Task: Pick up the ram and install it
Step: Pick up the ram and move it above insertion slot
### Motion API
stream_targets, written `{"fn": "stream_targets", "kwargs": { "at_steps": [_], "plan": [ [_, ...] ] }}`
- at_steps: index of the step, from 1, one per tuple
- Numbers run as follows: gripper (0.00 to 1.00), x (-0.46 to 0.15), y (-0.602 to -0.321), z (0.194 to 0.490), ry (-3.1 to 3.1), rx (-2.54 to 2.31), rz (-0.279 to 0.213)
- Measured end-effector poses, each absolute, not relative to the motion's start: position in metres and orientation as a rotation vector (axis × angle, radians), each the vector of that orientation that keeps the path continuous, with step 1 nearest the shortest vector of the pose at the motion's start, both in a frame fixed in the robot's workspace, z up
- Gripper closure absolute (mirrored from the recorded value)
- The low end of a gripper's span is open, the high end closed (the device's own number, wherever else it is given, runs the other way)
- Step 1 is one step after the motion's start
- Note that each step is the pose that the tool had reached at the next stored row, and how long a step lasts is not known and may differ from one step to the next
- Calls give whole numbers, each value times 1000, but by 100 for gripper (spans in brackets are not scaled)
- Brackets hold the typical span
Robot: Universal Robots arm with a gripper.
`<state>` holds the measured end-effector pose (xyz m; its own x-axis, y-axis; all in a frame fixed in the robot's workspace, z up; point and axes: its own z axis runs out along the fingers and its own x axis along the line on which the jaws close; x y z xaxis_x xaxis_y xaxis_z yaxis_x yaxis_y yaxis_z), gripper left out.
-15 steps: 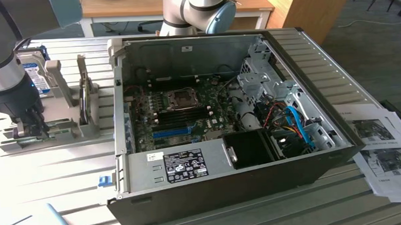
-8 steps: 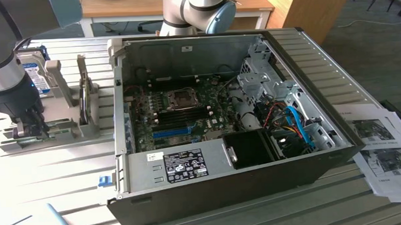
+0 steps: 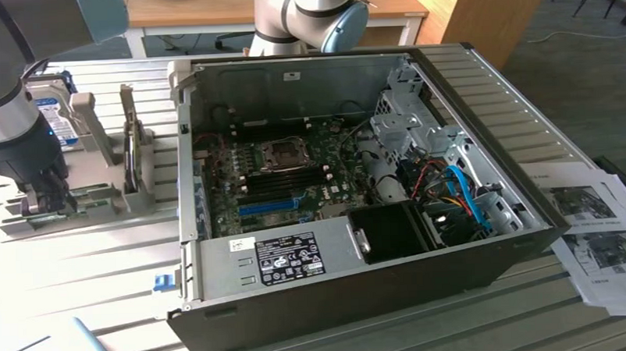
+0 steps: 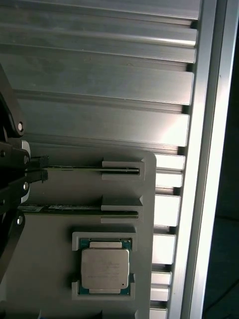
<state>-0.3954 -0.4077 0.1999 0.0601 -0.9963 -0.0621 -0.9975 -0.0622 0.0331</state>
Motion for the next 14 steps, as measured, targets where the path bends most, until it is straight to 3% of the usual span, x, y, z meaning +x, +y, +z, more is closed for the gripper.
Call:
{"fn": "stream_targets", "kwargs": {
  "at_steps": [14],
  "plan": [
    [89,-395,-408,201,2141,-2272,106]
  ]
}}
